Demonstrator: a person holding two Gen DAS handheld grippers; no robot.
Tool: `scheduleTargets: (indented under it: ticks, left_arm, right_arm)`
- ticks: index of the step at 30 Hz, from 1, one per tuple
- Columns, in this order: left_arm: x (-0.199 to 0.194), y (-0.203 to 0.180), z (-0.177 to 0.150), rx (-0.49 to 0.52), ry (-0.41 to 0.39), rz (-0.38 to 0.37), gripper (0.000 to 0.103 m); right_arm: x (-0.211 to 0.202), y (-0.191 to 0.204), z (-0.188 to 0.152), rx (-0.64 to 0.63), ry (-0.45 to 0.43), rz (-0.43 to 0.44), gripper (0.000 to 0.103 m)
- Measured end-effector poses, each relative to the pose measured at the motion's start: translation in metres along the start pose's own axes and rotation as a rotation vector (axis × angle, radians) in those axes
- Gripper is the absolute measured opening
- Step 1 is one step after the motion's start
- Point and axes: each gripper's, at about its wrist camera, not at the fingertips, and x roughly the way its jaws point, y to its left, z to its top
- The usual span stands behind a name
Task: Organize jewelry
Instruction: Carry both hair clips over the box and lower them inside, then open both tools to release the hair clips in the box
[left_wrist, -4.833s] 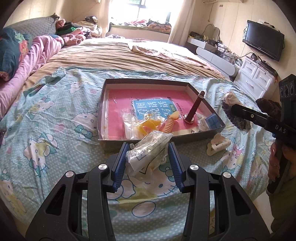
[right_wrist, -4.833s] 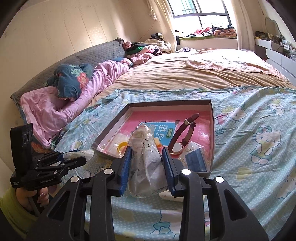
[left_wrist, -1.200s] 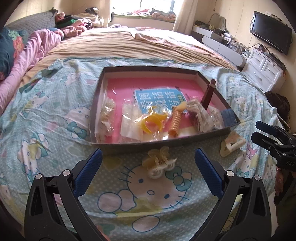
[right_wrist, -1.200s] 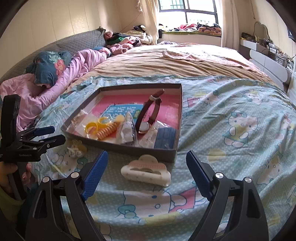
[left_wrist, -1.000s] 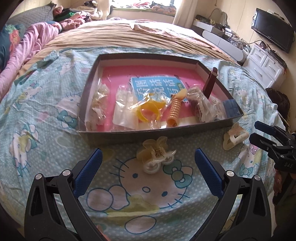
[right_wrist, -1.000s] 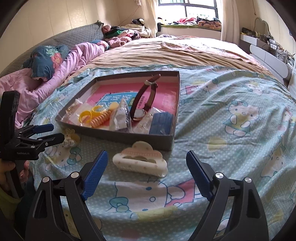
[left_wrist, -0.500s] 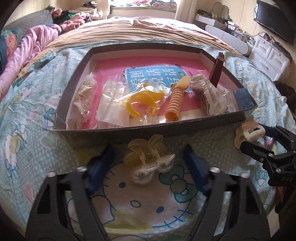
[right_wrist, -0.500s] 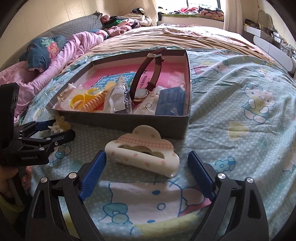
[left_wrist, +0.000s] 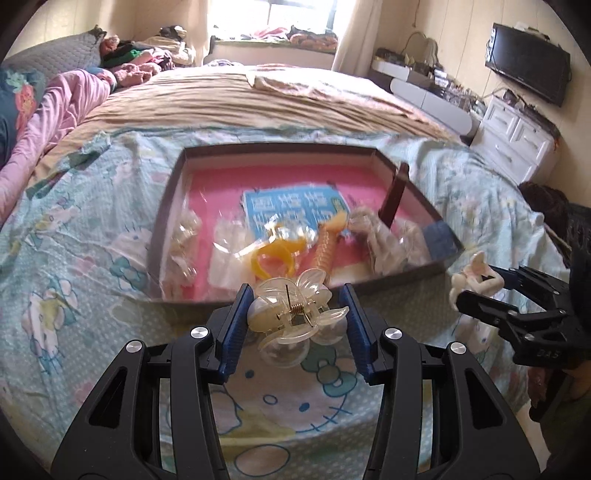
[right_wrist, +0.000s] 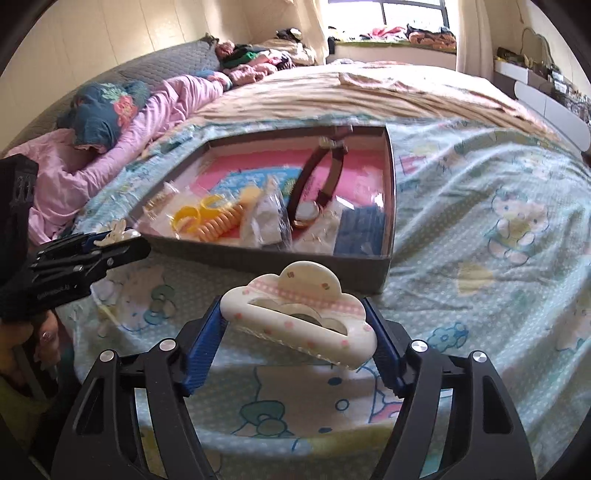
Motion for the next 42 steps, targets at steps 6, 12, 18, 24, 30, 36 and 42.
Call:
scheduleTargets:
  ticks: [6, 12, 18, 24, 30, 36, 42]
  left_arm:
    - [0.002, 0.009, 0.017, -0.033, -0.027, 0.011, 0.04]
    - [0.009, 0.009, 0.026, -0.031, -0.031, 0.017, 0.04]
    - [0.016, 0.013, 0.031, -0.042, -0.034, 0.019, 0.04]
    - [0.022, 0.018, 0.038, -0.045, -0.036, 0.021, 0.04]
    - [0.029, 0.02, 0.041, -0.042, -0.029, 0.016, 0.04]
    - [0.035, 0.022, 0.04, -0.046, -0.019, 0.013, 0.04]
    - [0.037, 0.024, 0.041, -0.045, -0.015, 0.015, 0.04]
  right_arm:
    - [-0.012, 0.003, 0.027, -0.019, -0.079, 0.001, 0.071]
    - [-0.007, 0.01, 0.05, -0.035, -0.123, 0.006, 0.071]
    - [-0.003, 0.013, 0.065, -0.05, -0.145, -0.005, 0.071]
    - [0.006, 0.013, 0.073, -0.066, -0.147, -0.022, 0.071]
    - [0.022, 0.009, 0.074, -0.055, -0.12, -0.034, 0.071]
    - [0.032, 0.006, 0.071, -0.053, -0.101, -0.043, 0.071]
    - [0.04, 0.004, 0.069, -0.058, -0.083, -0.058, 0.071]
